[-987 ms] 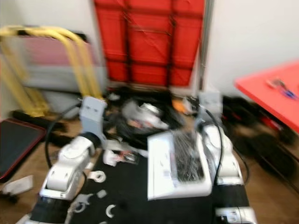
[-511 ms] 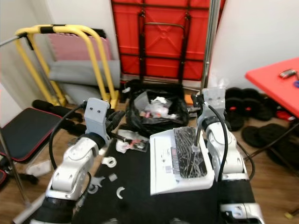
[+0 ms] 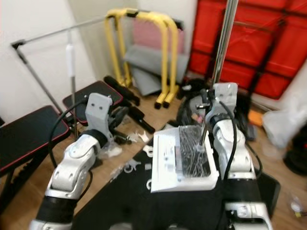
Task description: Sweep floor
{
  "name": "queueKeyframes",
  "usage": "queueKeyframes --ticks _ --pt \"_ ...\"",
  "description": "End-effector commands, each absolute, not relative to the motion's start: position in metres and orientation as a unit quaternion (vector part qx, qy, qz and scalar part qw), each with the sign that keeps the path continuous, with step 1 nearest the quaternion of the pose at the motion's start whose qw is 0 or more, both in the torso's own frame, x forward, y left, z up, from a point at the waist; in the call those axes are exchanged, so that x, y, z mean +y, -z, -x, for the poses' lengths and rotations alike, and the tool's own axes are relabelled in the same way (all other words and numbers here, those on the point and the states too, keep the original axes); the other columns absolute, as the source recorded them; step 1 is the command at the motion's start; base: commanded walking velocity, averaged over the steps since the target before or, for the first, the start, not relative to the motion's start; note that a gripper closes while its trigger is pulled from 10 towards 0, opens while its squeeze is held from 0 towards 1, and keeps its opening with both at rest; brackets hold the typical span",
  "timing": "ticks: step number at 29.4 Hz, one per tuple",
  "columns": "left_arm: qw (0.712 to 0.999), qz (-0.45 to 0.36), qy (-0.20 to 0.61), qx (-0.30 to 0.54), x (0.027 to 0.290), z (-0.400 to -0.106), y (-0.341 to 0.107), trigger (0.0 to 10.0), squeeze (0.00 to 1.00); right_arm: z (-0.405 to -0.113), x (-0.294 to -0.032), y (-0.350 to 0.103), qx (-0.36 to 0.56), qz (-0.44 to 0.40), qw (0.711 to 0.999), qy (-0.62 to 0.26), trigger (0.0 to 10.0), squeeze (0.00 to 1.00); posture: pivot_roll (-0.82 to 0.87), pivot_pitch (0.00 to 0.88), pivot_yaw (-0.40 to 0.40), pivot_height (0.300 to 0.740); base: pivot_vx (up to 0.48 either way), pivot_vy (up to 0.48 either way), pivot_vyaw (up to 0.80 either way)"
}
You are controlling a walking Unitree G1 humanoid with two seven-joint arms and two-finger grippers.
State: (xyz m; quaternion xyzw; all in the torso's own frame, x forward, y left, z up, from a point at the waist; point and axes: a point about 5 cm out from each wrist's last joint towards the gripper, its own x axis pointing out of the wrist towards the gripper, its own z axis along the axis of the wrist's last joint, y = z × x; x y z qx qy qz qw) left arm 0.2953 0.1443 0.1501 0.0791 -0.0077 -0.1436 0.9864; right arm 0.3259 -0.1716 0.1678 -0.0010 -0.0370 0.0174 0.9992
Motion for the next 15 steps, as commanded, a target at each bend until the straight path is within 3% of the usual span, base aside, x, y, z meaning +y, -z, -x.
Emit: queueKeyframes --ticks 1,3,15 --pt "0.985 -0.079 0.155 -0.011 0.1384 -0.2967 -0.1525 10.0 0.00 -0.3257 -0.1811 -0.1798 -0.063 0.004 0.998 0.001 10.0 0.00 -0.13 0.058 -0.126 0.740 0.289 0.000 0.00" --pt "0.985 -0.079 0.154 -0.011 0.1385 -0.2967 -0.1523 10.0 0.00 -0.3257 -0.1812 -0.1798 -0.063 0.005 0.998 0.001 10.0 0.00 -0.13 0.059 -0.126 0.740 0.274 0.000 0.00" --pt "0.988 -0.070 0.136 -0.011 0.1403 -0.2974 -0.1525 10.0 0.00 -0.3250 -0.1792 -0.1776 -0.057 0.009 0.998 -0.002 10.0 0.00 -0.13 0.068 -0.129 0.740 0.000 0.000 0.00"
